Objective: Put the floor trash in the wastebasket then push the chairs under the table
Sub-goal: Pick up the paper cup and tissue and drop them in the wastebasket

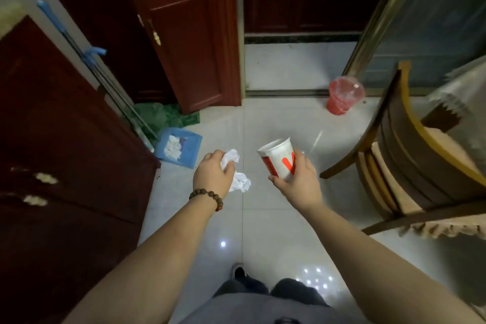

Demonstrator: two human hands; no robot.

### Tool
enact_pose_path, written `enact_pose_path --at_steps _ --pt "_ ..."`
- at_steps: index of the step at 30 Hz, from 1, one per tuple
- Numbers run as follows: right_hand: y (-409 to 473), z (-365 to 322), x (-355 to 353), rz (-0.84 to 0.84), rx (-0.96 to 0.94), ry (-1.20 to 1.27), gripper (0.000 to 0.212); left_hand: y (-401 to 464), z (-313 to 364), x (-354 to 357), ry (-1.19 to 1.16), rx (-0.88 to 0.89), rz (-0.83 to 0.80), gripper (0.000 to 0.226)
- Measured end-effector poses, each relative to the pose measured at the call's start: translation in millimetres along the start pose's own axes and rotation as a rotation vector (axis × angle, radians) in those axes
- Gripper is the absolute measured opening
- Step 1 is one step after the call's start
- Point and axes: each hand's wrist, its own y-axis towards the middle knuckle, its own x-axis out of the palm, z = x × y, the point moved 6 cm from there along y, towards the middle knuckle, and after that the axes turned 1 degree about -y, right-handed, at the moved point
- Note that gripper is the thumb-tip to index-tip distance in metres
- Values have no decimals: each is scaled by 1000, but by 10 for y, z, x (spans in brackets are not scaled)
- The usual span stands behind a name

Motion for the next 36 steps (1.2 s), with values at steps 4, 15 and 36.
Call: enact_pose_path --at_steps 4,15,36 --pt "771 70 -136 57 79 -4 83 893 371 260 1 53 -70 21" --pt "3619 1025 -697 197 267 25 85 3618 1687 1648 6 186 -192 19" --pt "6716 2582 -1681 428 837 117 85 7111 4192 3994 21 305 -643 24"
